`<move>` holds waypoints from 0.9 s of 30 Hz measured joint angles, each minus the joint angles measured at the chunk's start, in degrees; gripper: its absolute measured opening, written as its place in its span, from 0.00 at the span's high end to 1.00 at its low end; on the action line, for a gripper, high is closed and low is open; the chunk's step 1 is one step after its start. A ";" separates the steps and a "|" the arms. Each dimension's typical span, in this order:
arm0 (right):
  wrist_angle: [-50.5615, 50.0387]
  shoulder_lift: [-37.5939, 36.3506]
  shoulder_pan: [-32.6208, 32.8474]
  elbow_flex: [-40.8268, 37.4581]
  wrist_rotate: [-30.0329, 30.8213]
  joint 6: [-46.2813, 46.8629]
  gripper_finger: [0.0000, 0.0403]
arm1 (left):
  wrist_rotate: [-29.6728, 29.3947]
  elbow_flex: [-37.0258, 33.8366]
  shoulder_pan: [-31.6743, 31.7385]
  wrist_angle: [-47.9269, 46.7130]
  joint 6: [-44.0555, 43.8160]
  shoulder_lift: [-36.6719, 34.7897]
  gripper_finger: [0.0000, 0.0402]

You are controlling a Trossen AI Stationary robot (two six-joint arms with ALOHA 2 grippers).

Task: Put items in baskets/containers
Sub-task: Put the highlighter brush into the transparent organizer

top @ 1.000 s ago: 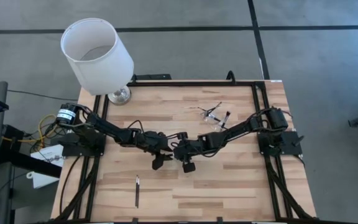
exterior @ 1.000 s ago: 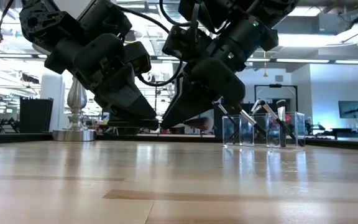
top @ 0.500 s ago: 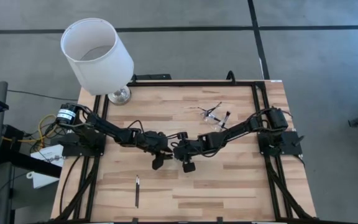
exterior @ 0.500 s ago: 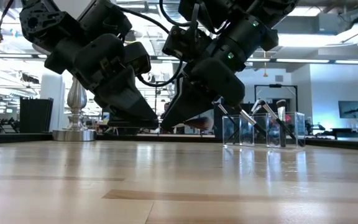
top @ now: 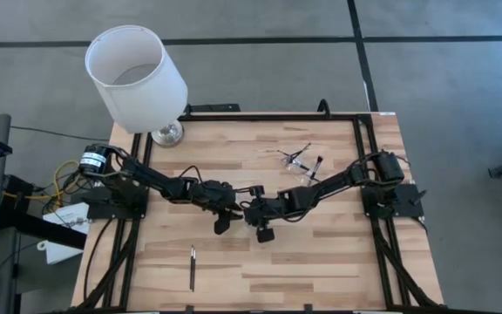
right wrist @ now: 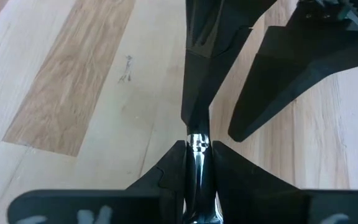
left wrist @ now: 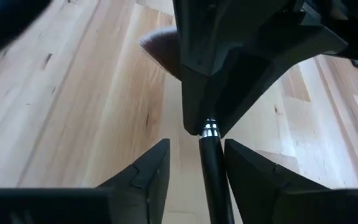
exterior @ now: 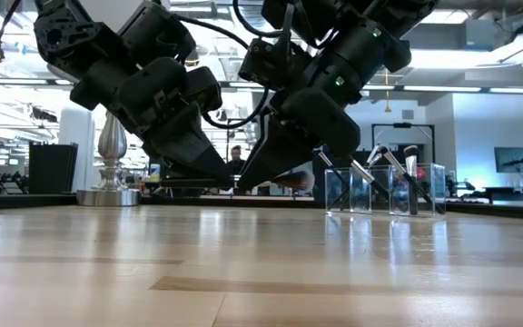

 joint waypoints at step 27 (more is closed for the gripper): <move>0.61 0.00 0.02 0.00 1.44 -0.13 0.85 | -0.03 -0.02 -0.65 -1.02 0.04 0.00 0.70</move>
